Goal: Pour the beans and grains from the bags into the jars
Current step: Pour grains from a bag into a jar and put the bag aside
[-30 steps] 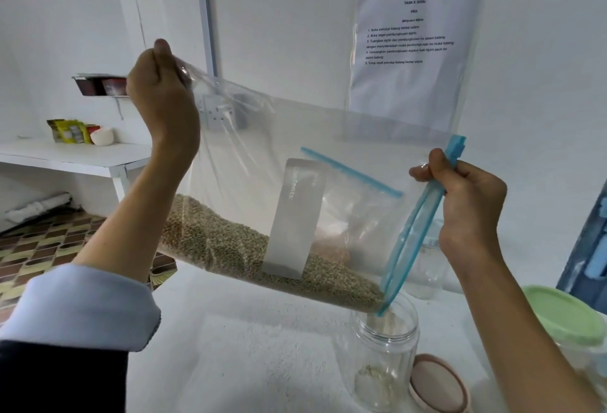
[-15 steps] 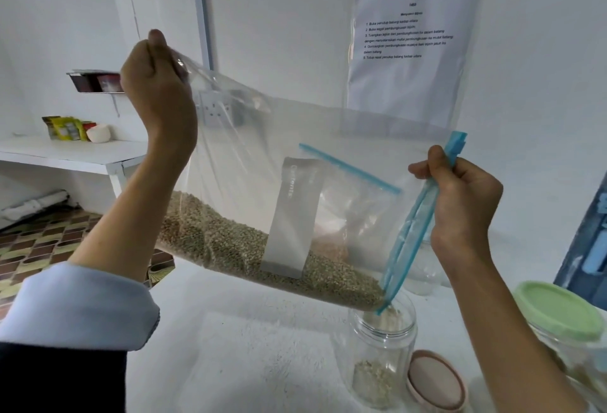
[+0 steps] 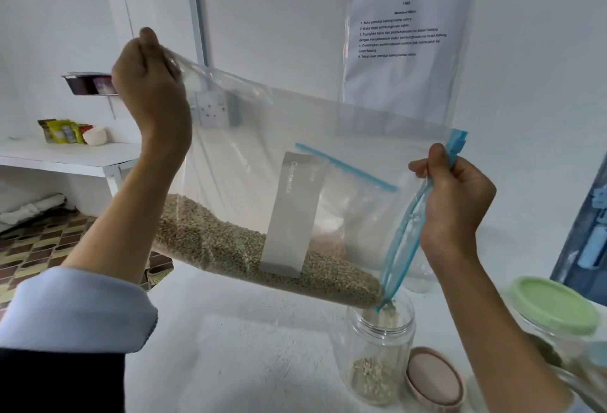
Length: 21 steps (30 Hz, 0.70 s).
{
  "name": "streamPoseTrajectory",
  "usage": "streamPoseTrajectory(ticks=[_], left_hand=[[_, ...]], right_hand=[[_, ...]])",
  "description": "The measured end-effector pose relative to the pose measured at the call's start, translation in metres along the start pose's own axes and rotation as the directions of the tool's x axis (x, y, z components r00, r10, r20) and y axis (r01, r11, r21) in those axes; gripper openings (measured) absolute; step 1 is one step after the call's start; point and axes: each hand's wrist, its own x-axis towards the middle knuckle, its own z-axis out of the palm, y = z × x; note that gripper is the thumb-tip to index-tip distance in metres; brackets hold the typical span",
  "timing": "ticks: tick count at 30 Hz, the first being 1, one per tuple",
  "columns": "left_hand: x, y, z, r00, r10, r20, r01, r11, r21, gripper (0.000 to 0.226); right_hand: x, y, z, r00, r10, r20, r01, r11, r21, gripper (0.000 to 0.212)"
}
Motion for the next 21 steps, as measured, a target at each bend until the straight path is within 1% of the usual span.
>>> streamPoseTrajectory(ticks=[2, 5, 8, 11, 14, 16, 21], left_hand=[[0.000, -0.001, -0.001, 1.000, -0.005, -0.004, 0.005, 1.000, -0.001, 0.039], [0.000, -0.001, 0.000, 1.000, -0.010, -0.003, 0.010, 1.000, 0.000, 0.040], [0.001, -0.004, -0.001, 1.000, -0.010, -0.012, 0.010, 1.000, 0.025, 0.040], [0.003, -0.004, -0.004, 1.000, 0.008, -0.010, -0.007, 0.999, 0.046, 0.039], [0.005, -0.007, -0.005, 1.000, 0.006, -0.016, -0.005, 0.998, 0.061, 0.038], [0.008, -0.010, -0.007, 1.000, 0.004, -0.027, -0.002, 0.997, 0.081, 0.039], [0.013, -0.019, -0.012, 0.996, -0.051, -0.078, 0.056, 0.995, 0.077, 0.040]], right_hand=[[0.000, -0.001, 0.000, 1.000, 0.016, 0.022, -0.016, 1.000, -0.014, 0.034], [0.000, -0.002, -0.002, 1.000, 0.009, 0.014, -0.009, 1.000, -0.009, 0.033], [0.001, -0.005, -0.001, 0.998, 0.038, 0.053, -0.036, 0.999, -0.038, 0.032], [0.002, -0.006, -0.002, 0.999, 0.034, 0.025, -0.034, 0.999, -0.032, 0.033], [0.003, -0.008, 0.000, 0.997, 0.061, 0.050, -0.059, 0.997, -0.043, 0.032], [0.004, -0.009, 0.001, 0.998, 0.049, 0.034, -0.048, 0.998, -0.032, 0.033], [0.004, -0.012, 0.003, 0.998, 0.029, 0.060, -0.028, 0.999, -0.025, 0.032]])
